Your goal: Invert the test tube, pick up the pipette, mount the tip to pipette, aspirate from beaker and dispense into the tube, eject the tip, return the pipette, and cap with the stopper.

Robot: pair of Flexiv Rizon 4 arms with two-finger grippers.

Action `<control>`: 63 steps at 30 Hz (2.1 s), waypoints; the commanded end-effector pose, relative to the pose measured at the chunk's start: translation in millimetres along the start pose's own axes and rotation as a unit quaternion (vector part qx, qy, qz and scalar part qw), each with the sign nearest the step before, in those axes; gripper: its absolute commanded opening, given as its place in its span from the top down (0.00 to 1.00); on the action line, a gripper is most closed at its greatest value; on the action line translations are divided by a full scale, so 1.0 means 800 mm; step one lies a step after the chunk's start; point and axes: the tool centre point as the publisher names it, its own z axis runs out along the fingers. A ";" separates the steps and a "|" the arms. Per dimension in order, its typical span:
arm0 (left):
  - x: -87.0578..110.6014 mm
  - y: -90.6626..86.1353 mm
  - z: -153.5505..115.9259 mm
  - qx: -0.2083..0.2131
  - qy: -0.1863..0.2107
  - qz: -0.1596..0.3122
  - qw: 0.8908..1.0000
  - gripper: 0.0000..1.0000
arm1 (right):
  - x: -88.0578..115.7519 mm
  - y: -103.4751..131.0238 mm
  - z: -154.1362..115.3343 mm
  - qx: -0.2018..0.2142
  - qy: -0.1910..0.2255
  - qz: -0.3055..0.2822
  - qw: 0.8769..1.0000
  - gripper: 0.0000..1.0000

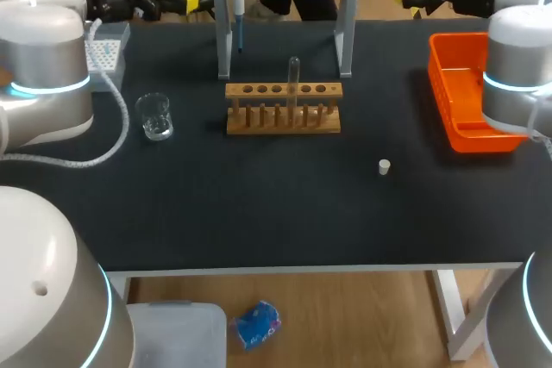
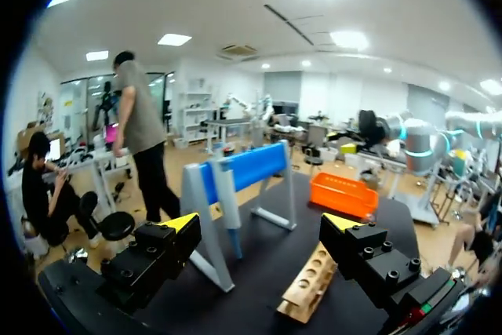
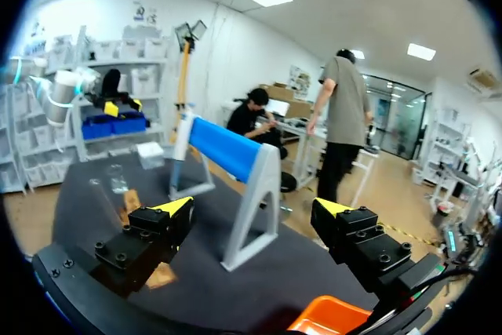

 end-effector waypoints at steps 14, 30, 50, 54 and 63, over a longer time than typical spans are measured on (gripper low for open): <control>0.116 0.032 -0.043 -0.040 0.108 0.106 0.988 0.00 | 0.118 -0.041 -0.099 -0.111 0.219 -0.077 0.966 0.00; 0.116 0.039 -0.032 -0.048 0.127 0.118 0.984 0.00 | 0.137 -0.049 -0.090 -0.114 0.254 -0.074 0.957 0.00; 0.150 0.084 -0.021 -0.031 0.134 0.109 0.985 0.00 | 0.217 -0.060 -0.012 -0.160 0.375 -0.074 0.910 0.00; 0.150 0.084 -0.021 -0.031 0.134 0.109 0.985 0.00 | 0.245 -0.057 0.019 -0.147 0.416 -0.062 0.895 0.00; 0.150 0.084 -0.021 -0.031 0.134 0.109 0.985 0.00 | 0.282 -0.054 0.063 -0.123 0.447 -0.013 0.886 0.00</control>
